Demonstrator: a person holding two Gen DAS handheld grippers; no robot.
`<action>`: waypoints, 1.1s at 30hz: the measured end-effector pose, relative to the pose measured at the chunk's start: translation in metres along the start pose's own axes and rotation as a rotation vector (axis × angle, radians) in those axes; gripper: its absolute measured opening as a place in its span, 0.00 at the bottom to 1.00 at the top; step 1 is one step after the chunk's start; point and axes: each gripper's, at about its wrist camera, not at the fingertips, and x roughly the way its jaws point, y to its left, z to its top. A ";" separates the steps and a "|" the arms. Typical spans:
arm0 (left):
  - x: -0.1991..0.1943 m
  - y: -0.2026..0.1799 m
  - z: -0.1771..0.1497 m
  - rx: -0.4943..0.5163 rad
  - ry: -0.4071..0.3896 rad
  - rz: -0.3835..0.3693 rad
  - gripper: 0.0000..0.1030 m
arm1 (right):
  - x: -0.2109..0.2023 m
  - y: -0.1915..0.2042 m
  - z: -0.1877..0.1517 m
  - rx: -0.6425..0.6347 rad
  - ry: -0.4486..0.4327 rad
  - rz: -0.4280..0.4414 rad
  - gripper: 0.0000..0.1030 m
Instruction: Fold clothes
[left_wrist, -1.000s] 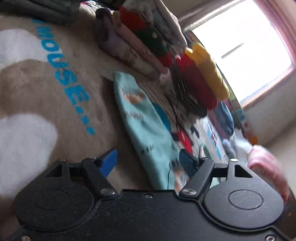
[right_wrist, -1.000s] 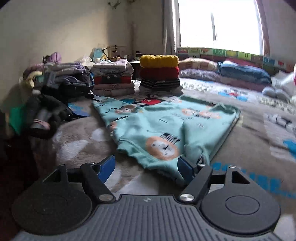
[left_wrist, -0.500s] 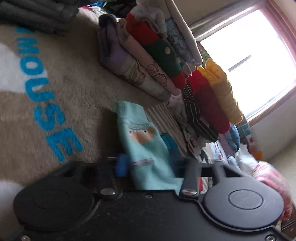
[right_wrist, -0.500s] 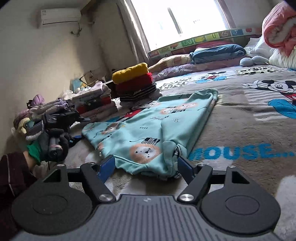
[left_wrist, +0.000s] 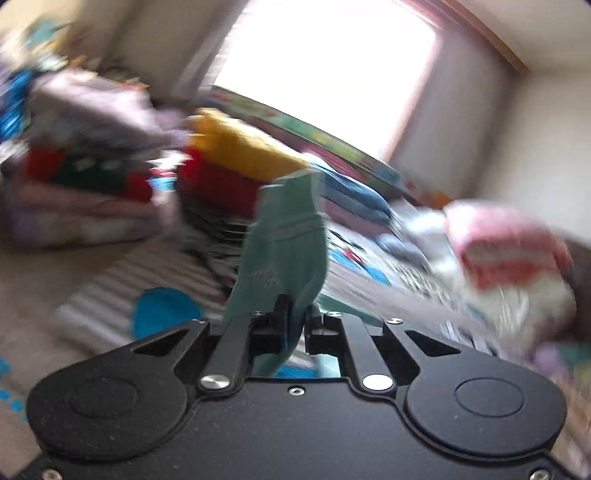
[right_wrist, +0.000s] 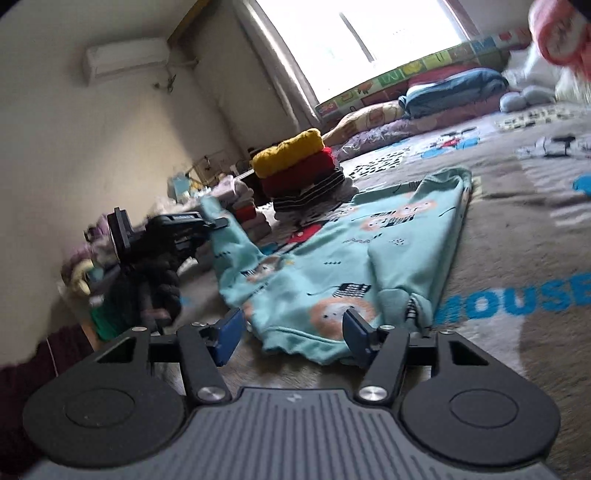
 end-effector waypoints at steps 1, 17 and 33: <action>0.003 -0.013 -0.003 0.053 0.012 -0.015 0.05 | 0.000 0.000 0.001 0.021 -0.006 0.007 0.59; 0.005 -0.062 -0.055 0.450 0.211 -0.183 0.48 | 0.082 -0.011 0.017 0.500 -0.012 0.047 0.69; -0.034 0.013 -0.034 0.268 0.228 -0.098 0.60 | 0.182 -0.018 0.027 0.770 -0.037 -0.207 0.69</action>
